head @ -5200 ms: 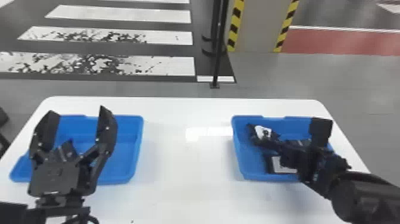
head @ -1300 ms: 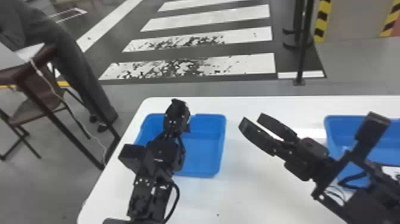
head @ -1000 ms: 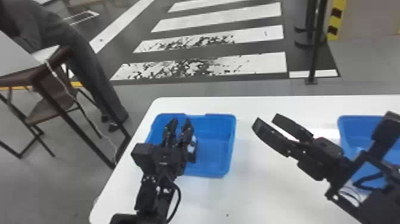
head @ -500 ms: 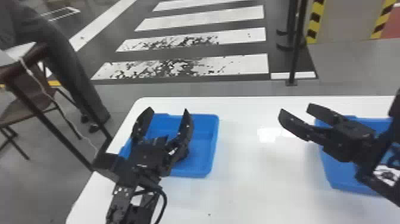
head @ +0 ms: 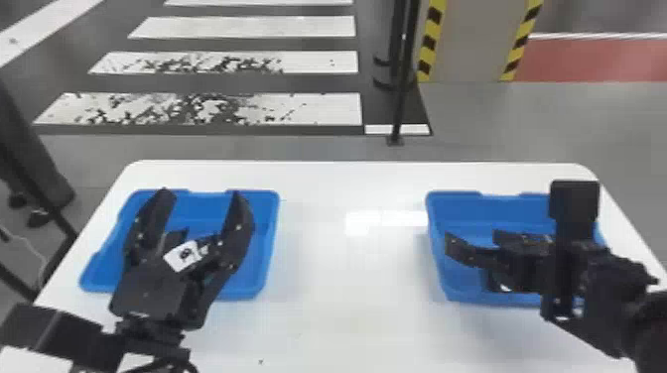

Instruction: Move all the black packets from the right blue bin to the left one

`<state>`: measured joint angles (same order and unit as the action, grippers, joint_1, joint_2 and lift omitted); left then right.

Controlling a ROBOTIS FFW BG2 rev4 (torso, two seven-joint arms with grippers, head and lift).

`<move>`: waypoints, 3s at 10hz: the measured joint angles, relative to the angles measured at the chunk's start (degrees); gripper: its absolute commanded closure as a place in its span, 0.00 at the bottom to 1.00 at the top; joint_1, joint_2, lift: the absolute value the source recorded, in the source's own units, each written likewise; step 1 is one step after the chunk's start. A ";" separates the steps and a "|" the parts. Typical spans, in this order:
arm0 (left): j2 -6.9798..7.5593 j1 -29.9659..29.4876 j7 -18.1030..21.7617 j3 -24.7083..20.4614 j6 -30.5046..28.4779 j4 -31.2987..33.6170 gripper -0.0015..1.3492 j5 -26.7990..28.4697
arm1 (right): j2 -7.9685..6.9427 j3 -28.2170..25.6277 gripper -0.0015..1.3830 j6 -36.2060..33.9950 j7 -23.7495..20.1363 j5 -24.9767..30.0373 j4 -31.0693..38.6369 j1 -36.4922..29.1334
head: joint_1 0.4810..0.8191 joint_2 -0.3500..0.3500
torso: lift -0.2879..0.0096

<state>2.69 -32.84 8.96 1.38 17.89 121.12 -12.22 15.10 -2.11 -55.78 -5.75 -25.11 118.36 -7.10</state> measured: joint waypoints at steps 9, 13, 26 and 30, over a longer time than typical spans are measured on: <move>-0.06 0.36 0.00 0.11 -0.59 0.02 0.13 0.22 | -0.52 -7.49 0.13 -18.19 9.13 3.98 2.77 2.26 | 0.63 0.29 | 0.50; 0.02 0.49 0.00 0.21 -0.61 -0.09 0.13 0.22 | -0.54 -8.62 0.17 -17.58 9.06 4.01 -0.94 3.12 | 0.63 0.26 | 0.50; 0.30 0.49 0.00 0.68 -0.31 -0.87 0.13 -0.45 | -0.74 -8.39 0.82 -11.63 7.20 -0.92 -11.93 5.83 | 0.63 0.28 | 0.50; 0.38 0.76 0.00 0.99 1.04 -1.12 0.14 -1.08 | -1.38 -10.01 0.82 -2.30 7.21 -9.82 -6.10 0.63 | 0.63 0.33 | 0.50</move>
<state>3.07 -32.09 8.96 2.37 18.93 120.00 -13.30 13.72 -12.12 -58.08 1.46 -34.93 112.26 -6.48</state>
